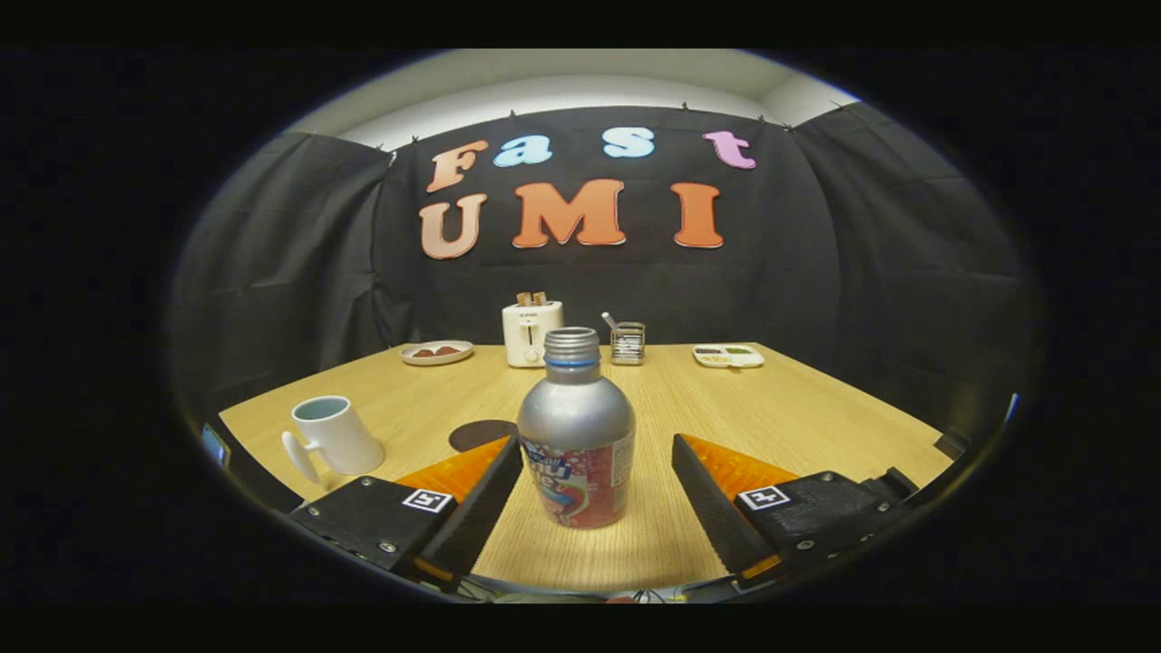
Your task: Take the bottle from table, then pour the juice into the cup, finally place the bottle on the coaster
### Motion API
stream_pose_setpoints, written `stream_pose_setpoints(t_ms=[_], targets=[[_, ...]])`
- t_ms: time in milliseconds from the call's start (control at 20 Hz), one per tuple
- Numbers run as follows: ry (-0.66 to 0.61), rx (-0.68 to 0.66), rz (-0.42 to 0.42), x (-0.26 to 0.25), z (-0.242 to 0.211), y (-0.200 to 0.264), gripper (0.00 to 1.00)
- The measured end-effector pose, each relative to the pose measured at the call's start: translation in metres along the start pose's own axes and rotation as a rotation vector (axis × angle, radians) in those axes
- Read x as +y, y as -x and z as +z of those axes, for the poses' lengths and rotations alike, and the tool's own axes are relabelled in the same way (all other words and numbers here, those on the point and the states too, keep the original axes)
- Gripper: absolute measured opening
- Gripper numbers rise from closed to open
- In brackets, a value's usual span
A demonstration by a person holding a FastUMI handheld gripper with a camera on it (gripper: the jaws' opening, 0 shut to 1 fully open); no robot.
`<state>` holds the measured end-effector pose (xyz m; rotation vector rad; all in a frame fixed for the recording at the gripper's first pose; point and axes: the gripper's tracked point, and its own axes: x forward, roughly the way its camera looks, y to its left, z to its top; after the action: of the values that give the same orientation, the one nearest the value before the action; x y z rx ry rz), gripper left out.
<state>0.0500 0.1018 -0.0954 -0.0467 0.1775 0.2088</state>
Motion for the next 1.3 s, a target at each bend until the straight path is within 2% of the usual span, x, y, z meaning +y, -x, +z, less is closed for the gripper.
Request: stream_pose_setpoints(t_ms=[550, 700, 800, 1050, 1300], targets=[[-0.011, 0.08, -0.013, 0.005, -0.028, -0.023, 0.99], [-0.015, 0.086, -0.003, 0.011, -0.029, -0.023, 0.9], [0.0, 0.088, -0.014, 0.011, -0.028, -0.023, 0.8], [0.047, 0.12, -0.051, 0.011, -0.026, -0.022, 0.78], [0.156, 0.106, -0.076, 0.018, -0.01, -0.017, 0.79]])
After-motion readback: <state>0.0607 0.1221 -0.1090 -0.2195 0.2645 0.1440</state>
